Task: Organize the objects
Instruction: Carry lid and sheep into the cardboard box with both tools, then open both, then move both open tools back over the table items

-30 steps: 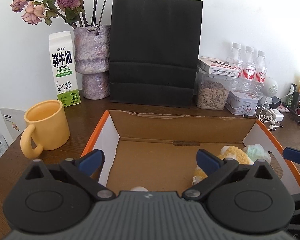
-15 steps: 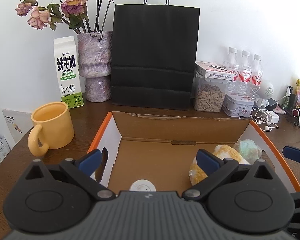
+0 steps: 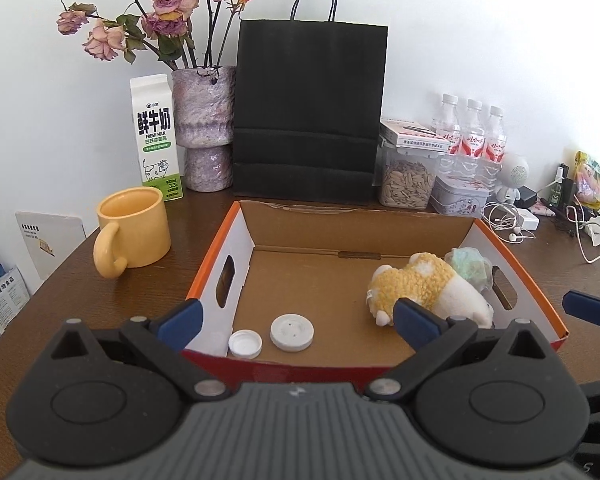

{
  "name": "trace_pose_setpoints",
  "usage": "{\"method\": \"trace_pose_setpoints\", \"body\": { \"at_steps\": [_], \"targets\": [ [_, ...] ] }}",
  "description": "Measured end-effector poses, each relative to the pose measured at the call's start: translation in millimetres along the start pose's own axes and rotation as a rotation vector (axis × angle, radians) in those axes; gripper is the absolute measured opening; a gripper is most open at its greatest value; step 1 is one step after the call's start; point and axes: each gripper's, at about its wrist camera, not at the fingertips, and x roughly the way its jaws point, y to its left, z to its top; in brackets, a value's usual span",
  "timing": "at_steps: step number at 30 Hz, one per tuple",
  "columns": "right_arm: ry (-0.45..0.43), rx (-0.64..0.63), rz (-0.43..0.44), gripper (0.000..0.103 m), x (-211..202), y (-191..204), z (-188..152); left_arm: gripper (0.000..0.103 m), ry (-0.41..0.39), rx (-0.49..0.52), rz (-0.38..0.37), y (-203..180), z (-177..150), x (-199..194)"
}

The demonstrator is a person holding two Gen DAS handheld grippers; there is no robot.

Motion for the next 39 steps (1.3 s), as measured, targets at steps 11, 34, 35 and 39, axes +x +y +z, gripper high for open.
{"method": "trace_pose_setpoints", "body": {
  "at_steps": [11, 34, 35, 39],
  "targets": [
    [0.010, -0.006, -0.010, 0.103, -52.8, 11.1, -18.0, 0.103, 0.007, 0.002, 0.023, 15.0, -22.9, -50.2],
    [0.070, 0.002, -0.029, 0.103, -106.4, 28.2, -54.5, 0.103, 0.089, -0.016, 0.127, 84.3, -80.5, -100.8],
    [0.074, 0.002, -0.030, 0.103, -105.9, 29.0, -55.7, 0.103, 0.094, -0.017, 0.133, 87.5, -82.9, -100.7],
    [0.090, 0.001, -0.031, 0.103, -101.0, 32.0, -59.5, 0.103, 0.115, -0.023, 0.143, 100.0, -89.8, -98.0]
  ]
}}
